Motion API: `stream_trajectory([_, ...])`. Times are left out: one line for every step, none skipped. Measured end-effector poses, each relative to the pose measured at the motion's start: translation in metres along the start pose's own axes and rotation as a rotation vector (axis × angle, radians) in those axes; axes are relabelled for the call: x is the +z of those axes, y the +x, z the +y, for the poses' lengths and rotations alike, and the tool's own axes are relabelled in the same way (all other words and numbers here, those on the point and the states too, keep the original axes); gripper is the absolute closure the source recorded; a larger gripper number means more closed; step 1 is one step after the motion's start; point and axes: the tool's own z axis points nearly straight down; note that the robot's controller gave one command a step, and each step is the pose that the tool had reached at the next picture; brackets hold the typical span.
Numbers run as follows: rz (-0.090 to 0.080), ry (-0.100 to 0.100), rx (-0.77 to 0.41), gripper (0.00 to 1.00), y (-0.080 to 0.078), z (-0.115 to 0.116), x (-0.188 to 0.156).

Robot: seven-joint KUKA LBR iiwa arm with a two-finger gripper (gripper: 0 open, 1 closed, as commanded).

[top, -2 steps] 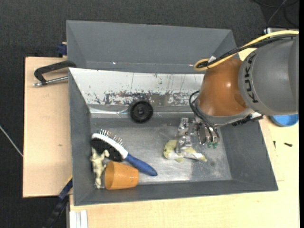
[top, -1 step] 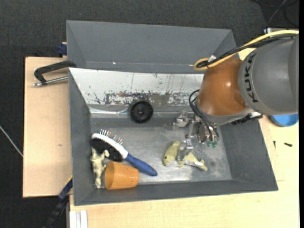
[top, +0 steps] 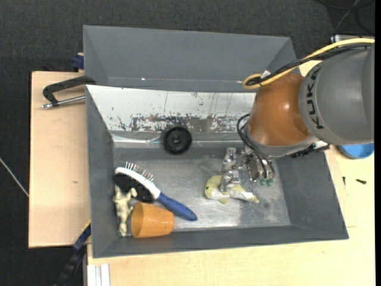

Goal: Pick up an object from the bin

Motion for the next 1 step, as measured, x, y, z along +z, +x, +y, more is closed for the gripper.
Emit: stream_trajectory([-0.016, -0.001, -0.021, 1.00, 0.0128, 0.0107, -0.1503])
